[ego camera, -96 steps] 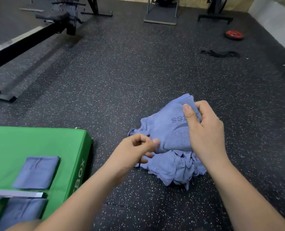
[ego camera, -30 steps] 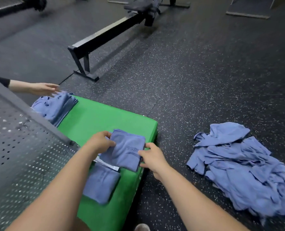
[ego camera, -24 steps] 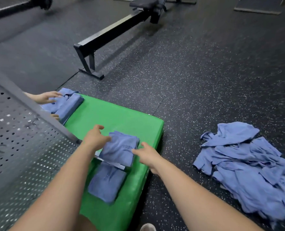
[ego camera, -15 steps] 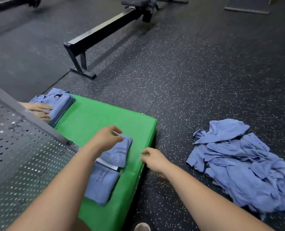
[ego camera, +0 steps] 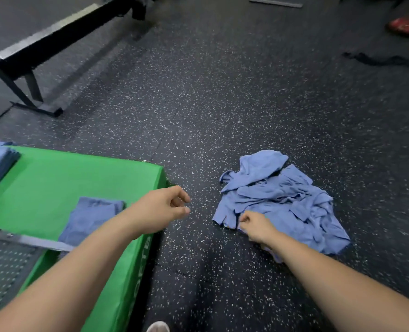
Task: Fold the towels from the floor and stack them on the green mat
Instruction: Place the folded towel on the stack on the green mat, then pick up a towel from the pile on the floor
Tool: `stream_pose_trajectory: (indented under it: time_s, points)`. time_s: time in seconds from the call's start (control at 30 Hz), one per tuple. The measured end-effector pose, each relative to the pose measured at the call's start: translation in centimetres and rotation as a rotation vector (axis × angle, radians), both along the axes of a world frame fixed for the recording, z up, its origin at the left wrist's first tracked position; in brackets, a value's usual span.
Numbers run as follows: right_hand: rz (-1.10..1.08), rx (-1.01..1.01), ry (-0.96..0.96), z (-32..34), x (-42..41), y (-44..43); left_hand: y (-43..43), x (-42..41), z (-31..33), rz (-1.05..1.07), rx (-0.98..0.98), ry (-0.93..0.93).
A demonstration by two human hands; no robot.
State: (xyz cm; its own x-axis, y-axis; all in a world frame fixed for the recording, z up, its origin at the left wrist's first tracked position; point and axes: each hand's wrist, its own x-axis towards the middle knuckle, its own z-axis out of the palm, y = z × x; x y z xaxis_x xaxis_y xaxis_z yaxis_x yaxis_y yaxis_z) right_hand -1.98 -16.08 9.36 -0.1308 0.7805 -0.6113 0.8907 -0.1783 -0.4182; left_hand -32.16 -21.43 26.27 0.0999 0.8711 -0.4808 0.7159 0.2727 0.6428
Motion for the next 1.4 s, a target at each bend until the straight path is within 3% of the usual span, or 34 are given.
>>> stream_pose_trajectory:
  time_s: [0.33,0.73,1.0,1.2,1.4]
  points:
    - [-0.180,-0.016,-0.242,-7.4,15.5,-1.3,3.1,9.1,-0.5,-0.266,0.016,0.101]
    - [-0.685,0.083,-0.012,-9.0,15.1,-2.6,5.3,14.0,-2.1,-0.348,0.043,0.144]
    - [-0.915,0.054,0.431,0.8,14.6,2.7,5.0,15.9,-0.8,-0.374,0.068,0.098]
    - [-0.812,0.086,0.699,13.0,11.6,3.8,4.3,18.6,1.1,-0.348,0.131,0.034]
    - [-0.825,0.125,0.982,22.8,8.7,0.1,2.4,22.3,3.5,-0.181,0.331,-0.133]
